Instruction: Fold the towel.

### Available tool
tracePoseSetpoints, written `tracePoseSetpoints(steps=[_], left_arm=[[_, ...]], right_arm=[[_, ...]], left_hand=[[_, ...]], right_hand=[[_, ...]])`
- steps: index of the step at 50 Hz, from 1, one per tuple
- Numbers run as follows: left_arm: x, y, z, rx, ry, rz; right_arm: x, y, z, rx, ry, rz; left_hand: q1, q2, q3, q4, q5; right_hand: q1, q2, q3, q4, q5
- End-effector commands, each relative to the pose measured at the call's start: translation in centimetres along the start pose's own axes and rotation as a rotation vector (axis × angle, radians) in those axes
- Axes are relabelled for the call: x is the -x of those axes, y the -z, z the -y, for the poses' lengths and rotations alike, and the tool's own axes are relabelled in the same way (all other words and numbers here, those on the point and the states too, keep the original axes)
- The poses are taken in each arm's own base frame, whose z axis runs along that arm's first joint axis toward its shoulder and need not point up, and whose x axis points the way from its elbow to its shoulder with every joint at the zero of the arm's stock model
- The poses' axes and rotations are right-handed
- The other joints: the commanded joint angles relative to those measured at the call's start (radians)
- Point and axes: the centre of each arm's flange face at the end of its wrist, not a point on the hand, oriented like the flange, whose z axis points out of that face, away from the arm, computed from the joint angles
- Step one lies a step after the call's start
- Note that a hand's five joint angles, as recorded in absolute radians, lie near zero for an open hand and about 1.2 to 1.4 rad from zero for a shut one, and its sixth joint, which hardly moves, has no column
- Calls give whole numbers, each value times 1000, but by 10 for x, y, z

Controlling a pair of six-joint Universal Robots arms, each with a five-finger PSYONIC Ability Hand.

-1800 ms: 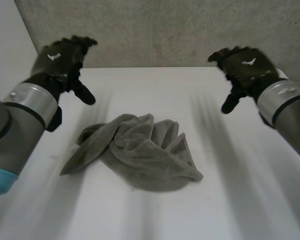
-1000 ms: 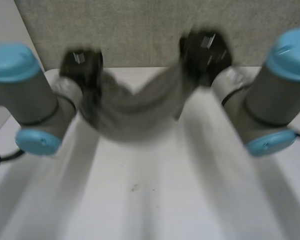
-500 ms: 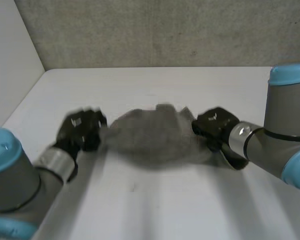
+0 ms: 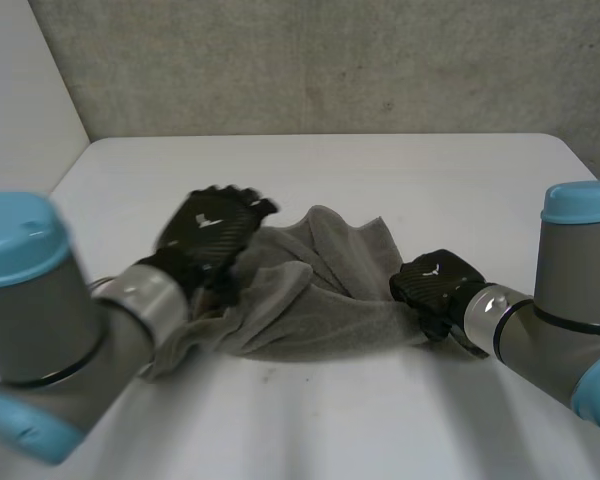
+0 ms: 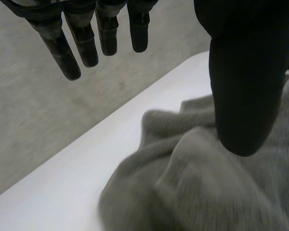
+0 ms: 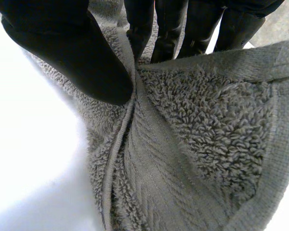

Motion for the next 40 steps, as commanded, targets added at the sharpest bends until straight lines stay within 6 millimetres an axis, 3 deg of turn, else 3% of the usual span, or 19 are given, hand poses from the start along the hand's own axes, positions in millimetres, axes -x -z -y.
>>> tracePoseSetpoints(steps=[1,6,15,18,20,23,26,28,29,30,31,32,33,34,36,37,38,39,40], left_arm=[[-36,-53,-24,60,-5,-102],[-48,-74,-48,162,-4,-144],[-43,-95,-66,264,-13,-86],[-36,-99,-67,279,-32,-31],[-32,-100,-64,277,-71,4],[-31,-100,-60,266,-95,11],[-25,-104,-39,189,-131,42],[-15,-111,0,29,-140,93],[-15,-111,0,28,-140,93],[-8,-114,25,-73,-139,127],[-8,-114,25,-74,-139,127],[0,-115,54,-191,-136,164],[8,-113,87,-315,-130,205],[9,-113,87,-317,-129,206],[29,-99,145,-531,-111,295],[30,-99,145,-532,-111,296],[41,-87,171,-634,-97,340],[41,-87,171,-635,-97,341],[52,-77,190,-716,-79,386]], right_arm=[[0,0,-1,-3,1,-5],[-1,-1,-2,-1,1,-8],[-4,-1,-1,-4,0,-16],[-8,-2,0,-7,1,-27],[-11,-3,4,-21,10,-36],[-14,-4,9,-36,16,-45],[-24,-7,23,-84,22,-75],[-40,-11,48,-191,49,-146],[-41,-11,48,-192,50,-146],[-51,-12,66,-274,65,-198],[-64,-12,87,-375,74,-258],[-64,-12,87,-376,74,-259],[-76,-10,108,-493,66,-317],[-76,-10,108,-495,66,-318],[-99,2,147,-769,38,-427],[-99,2,147,-770,38,-428],[-107,15,164,-898,34,-478],[-111,28,177,-998,39,-511],[-112,28,177,-999,39,-511]], left_hand=[[60,59,60,60,64],[48,48,49,49,52],[201,200,201,201,205],[427,426,427,427,431],[953,952,953,953,957],[1131,1131,1132,1131,1135],[1131,1131,1132,1131,1135],[1131,1131,1132,1131,1135],[1131,1131,1132,1131,1135],[1131,1131,1132,1131,1135],[1131,1131,1132,1131,1135],[1131,1131,1132,1131,1135],[1131,1131,1132,1131,1135],[1131,1131,1132,1131,1135],[1131,1131,1132,1131,1135],[1131,1131,1132,1131,1135],[1131,1131,1132,1131,1135],[1131,1131,1132,1131,1135],[1131,1131,1132,1131,1135]], right_hand=[[25,187,183,180,202],[25,187,183,180,202],[25,187,183,180,202],[25,187,183,180,202],[25,187,183,180,202],[25,187,183,180,202],[25,187,183,180,202],[25,187,183,180,202],[25,187,183,180,202],[25,187,183,180,202],[25,187,183,180,202],[25,187,183,180,202],[25,187,183,180,202],[25,187,183,180,202],[25,187,183,180,202],[25,187,183,180,202],[25,187,183,180,202],[25,187,183,180,202],[25,187,183,180,202]])
